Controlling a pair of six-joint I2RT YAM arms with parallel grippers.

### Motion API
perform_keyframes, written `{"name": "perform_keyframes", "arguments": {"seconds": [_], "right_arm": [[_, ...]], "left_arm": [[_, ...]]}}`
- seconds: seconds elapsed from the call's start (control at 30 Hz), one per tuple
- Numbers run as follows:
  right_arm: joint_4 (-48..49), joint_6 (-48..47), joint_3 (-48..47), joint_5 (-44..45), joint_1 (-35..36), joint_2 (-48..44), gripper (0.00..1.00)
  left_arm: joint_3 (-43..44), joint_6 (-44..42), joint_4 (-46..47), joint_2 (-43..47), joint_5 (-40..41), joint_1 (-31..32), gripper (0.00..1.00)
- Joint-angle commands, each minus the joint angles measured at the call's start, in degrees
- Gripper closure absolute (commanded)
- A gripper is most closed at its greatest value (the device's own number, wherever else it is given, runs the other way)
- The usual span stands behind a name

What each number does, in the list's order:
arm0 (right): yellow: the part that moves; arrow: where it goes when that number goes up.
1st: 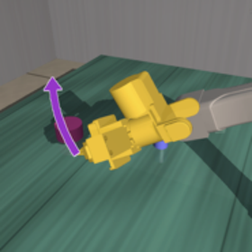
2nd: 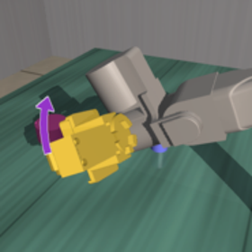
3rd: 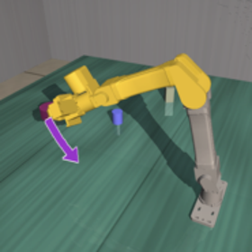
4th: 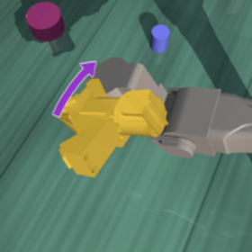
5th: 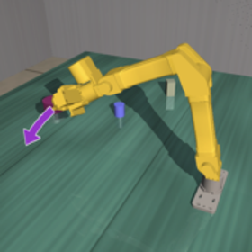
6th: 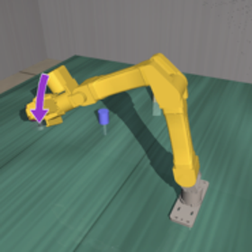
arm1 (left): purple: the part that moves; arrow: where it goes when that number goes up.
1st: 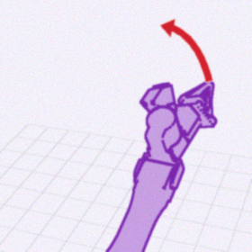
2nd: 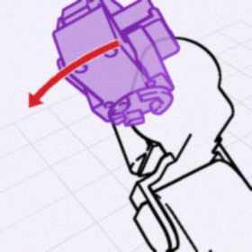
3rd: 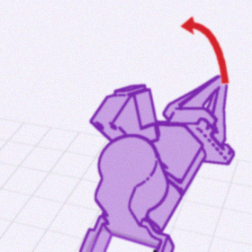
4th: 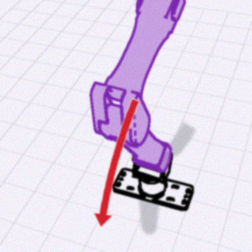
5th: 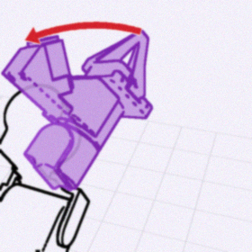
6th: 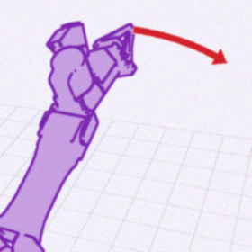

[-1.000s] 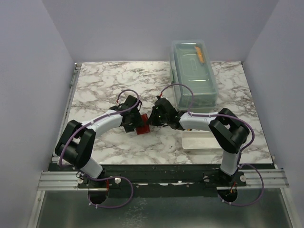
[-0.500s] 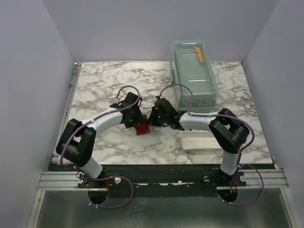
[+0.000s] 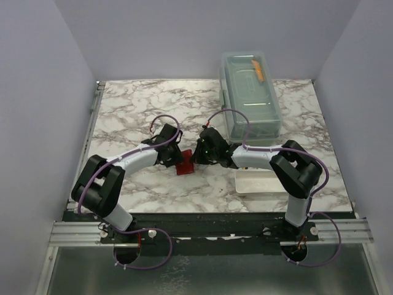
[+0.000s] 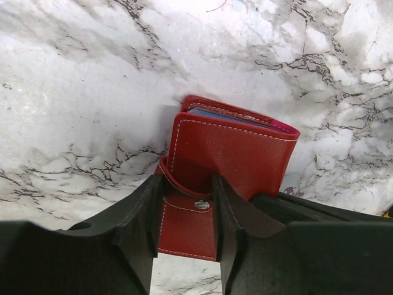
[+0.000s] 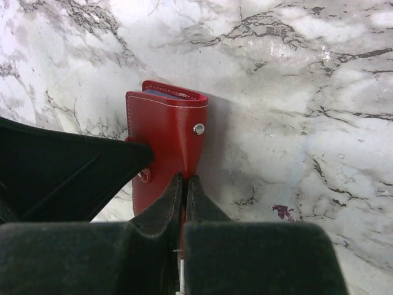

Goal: Put the credit cards into the card holder
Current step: Open the card holder at the center of the board.

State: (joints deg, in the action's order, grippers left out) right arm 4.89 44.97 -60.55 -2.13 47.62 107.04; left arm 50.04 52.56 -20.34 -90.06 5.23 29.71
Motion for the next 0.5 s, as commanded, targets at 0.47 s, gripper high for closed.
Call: {"name": "perform_keyframes", "arguments": {"seconds": [0.47], "right_arm": [[-11.99,-11.65,-5.08,3.56,0.26,0.47,0.88]], "left_arm": [[-14.15,-1.45,10.20,22.03,-9.10,-0.48,0.99]]}}
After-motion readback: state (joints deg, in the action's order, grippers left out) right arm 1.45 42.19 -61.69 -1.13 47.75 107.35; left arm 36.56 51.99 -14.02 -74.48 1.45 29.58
